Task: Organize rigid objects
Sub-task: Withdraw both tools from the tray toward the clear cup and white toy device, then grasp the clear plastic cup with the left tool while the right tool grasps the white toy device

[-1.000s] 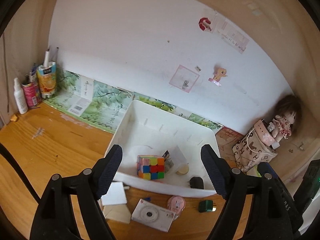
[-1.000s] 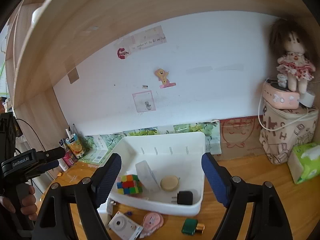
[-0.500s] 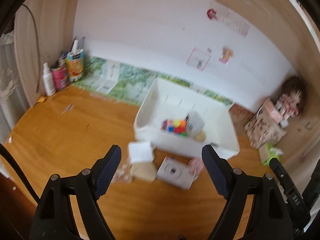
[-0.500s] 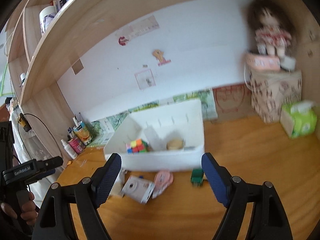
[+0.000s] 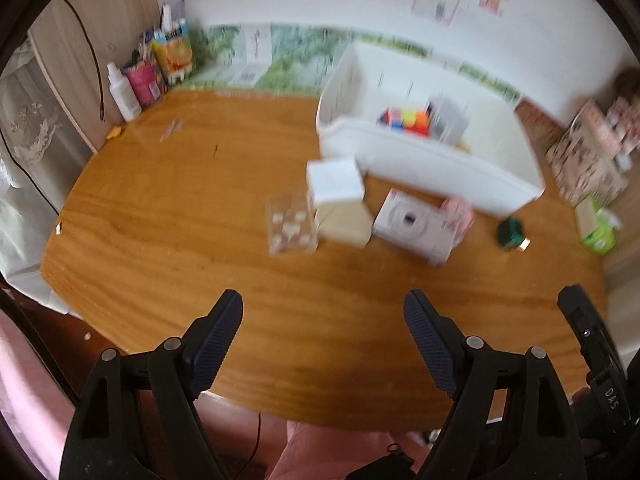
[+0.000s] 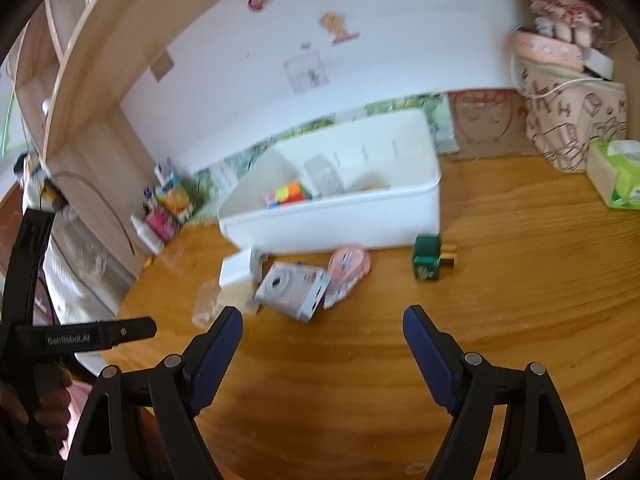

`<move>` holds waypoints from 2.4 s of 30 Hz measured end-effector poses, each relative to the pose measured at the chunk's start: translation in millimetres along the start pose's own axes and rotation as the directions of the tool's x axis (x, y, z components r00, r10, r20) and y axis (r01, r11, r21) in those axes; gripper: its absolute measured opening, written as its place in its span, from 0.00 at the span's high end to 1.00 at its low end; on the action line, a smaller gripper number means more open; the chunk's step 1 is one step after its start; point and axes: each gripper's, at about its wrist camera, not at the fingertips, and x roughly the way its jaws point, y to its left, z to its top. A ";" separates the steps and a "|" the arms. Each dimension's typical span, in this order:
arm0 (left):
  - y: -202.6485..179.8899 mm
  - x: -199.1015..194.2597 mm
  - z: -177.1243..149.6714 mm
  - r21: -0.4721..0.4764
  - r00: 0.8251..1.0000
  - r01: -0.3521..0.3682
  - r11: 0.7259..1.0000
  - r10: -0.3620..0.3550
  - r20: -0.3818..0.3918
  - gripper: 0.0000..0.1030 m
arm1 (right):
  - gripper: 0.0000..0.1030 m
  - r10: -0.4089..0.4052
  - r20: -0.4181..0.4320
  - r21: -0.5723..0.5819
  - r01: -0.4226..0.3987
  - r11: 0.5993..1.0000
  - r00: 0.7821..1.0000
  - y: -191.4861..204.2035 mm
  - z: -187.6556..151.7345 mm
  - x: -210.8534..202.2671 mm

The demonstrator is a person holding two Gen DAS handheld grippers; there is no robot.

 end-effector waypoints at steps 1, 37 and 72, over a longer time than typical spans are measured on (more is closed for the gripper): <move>0.0 5.3 -0.7 0.006 1.000 -0.015 1.000 0.016 -0.025 0.17 | 0.19 0.000 -0.015 -0.011 -0.001 1.000 1.000 1.7 -2.3 4.5; 60.7 136.0 85.0 -0.070 0.932 0.000 0.998 -0.026 -0.363 0.17 | 0.19 -0.190 -0.169 -0.516 0.078 0.853 0.967 89.2 19.9 148.9; 47.6 171.1 96.5 -0.052 0.899 0.043 0.998 -0.062 -0.433 0.68 | 0.43 -0.268 -0.286 -0.635 0.027 0.772 0.920 94.2 8.4 190.5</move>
